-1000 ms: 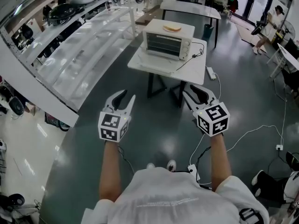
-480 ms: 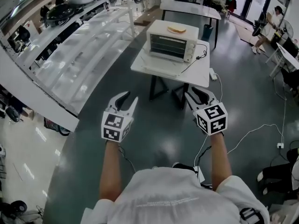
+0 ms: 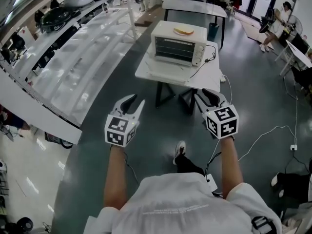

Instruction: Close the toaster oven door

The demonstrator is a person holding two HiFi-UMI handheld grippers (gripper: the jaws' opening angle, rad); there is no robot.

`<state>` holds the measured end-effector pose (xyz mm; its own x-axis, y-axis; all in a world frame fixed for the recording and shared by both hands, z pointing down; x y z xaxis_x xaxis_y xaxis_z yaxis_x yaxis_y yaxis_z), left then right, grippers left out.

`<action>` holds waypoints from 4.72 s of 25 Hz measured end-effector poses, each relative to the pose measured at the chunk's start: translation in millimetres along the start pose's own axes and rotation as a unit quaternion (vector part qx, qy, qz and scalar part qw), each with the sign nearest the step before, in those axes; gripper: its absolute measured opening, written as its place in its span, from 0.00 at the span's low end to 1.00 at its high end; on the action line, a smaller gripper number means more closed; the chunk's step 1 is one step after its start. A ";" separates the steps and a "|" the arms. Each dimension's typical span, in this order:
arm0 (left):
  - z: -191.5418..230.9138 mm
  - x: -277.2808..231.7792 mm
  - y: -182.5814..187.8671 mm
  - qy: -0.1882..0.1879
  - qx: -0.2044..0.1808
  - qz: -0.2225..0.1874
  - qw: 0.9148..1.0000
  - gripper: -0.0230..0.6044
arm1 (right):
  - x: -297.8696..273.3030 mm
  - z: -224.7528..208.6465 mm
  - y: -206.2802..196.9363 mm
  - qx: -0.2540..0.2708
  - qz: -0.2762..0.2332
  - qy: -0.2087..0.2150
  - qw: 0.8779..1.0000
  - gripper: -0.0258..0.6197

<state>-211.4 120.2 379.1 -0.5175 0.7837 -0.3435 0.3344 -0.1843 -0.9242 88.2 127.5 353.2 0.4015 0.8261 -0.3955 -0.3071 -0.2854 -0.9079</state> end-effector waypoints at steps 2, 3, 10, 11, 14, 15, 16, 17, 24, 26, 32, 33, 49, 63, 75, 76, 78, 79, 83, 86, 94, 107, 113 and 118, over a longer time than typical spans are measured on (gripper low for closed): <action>7.4 -15.4 -0.8 -0.005 0.015 -0.004 1.000 0.24 | -14.7 -10.0 -0.2 0.004 0.005 0.002 1.000 0.25; 11.3 -24.8 -1.0 -0.005 0.019 -0.004 1.000 0.23 | -23.5 -16.4 -0.7 0.006 0.007 0.004 1.000 0.25; 52.9 -100.2 12.4 0.007 0.020 0.014 1.000 0.23 | -100.5 -73.5 10.7 -0.008 0.002 0.029 1.000 0.25; 59.3 -113.4 17.2 0.009 0.020 0.017 1.000 0.23 | -113.1 -85.2 13.4 -0.010 0.002 0.031 0.999 0.25; 75.6 -157.8 34.4 0.014 0.020 0.022 0.999 0.23 | -152.6 -126.0 19.4 -0.016 0.006 0.038 0.999 0.25; 79.7 -172.0 39.5 0.017 0.020 0.025 0.999 0.23 | -165.3 -139.5 20.0 -0.020 0.007 0.044 0.999 0.25; 83.6 -185.2 44.0 0.021 0.020 0.030 0.999 0.23 | -177.2 -152.1 20.2 -0.025 0.008 0.052 0.998 0.25; 87.7 -197.8 48.7 0.024 0.020 0.035 0.999 0.23 | -188.3 -164.2 20.9 -0.030 0.009 0.059 0.998 0.25; 116.3 -275.0 78.5 0.029 0.019 0.054 0.998 0.23 | -249.3 -228.5 36.7 -0.056 -0.009 0.073 0.996 0.25; 120.0 -294.8 83.5 0.026 0.017 0.060 0.998 0.23 | -260.2 -243.4 35.7 -0.072 -0.017 0.074 0.994 0.25; 125.8 -337.5 88.1 0.009 0.016 0.078 0.997 0.23 | -282.3 -266.5 15.3 -0.095 0.003 0.075 0.993 0.25; 124.4 -343.9 88.4 0.004 0.015 0.080 0.997 0.23 | -284.8 -268.9 9.8 -0.092 0.012 0.075 0.993 0.25; 121.6 -422.7 56.4 -0.116 0.020 0.090 0.989 0.23 | -291.4 -236.9 -80.8 -0.142 0.119 0.016 0.983 0.24; 150.6 -465.1 -21.4 -0.233 0.023 0.155 0.960 0.23 | -321.7 -170.6 -148.3 -0.262 0.228 -0.063 0.935 0.25; 146.4 -462.0 -88.4 -0.255 0.050 0.217 0.941 0.23 | -355.2 -141.1 -202.4 -0.312 0.281 -0.051 0.906 0.25; 144.8 -459.3 -92.0 -0.254 0.051 0.220 0.941 0.23 | -359.2 -139.8 -206.2 -0.314 0.281 -0.048 0.906 0.25; 142.4 -454.2 -97.8 -0.251 0.052 0.225 0.940 0.23 | -365.9 -139.0 -212.8 -0.317 0.278 -0.045 0.906 0.24; 142.1 -451.9 -99.8 -0.249 0.052 0.227 0.940 0.23 | -368.7 -139.7 -215.2 -0.317 0.276 -0.045 0.906 0.25; 147.7 -441.4 -107.0 -0.233 0.057 0.234 0.942 0.23 | -378.5 -143.7 -220.4 -0.326 0.261 -0.051 0.907 0.24; 153.2 -438.1 -111.9 -0.221 0.064 0.237 0.944 0.23 | -388.0 -146.1 -220.2 -0.338 0.253 -0.046 0.905 0.24; 168.1 -430.5 -106.1 -0.201 0.073 0.224 0.951 0.23 | -388.1 -148.1 -212.5 -0.334 0.261 -0.065 0.903 0.18; 202.7 -422.0 -40.0 -0.167 0.058 0.144 0.974 0.23 | -370.5 -179.5 -133.7 -0.285 0.207 -0.068 0.934 0.18; 208.7 -425.3 -15.8 -0.164 0.051 0.119 0.978 0.23 | -368.3 -207.1 -85.4 -0.280 0.149 -0.092 0.944 0.17; 211.0 -434.2 -2.9 -0.164 0.047 0.106 0.980 0.23 | -380.7 -236.7 -54.5 -0.278 0.102 -0.115 0.948 0.17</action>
<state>-153.8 -344.7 495.7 -0.6739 0.4925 -0.5507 0.3964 -0.3880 -0.8321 156.3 -286.5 520.4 0.1632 0.7918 -0.5886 0.1697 -0.6103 -0.7738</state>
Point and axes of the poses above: the fingertips, and each gripper's own axes: x backward along the fingers, z to its left, y out of its top, the point moved 8 cm from there along x, backward along the fingers, and after that the axes turned 6 degrees about z, right-handed, at the moved point
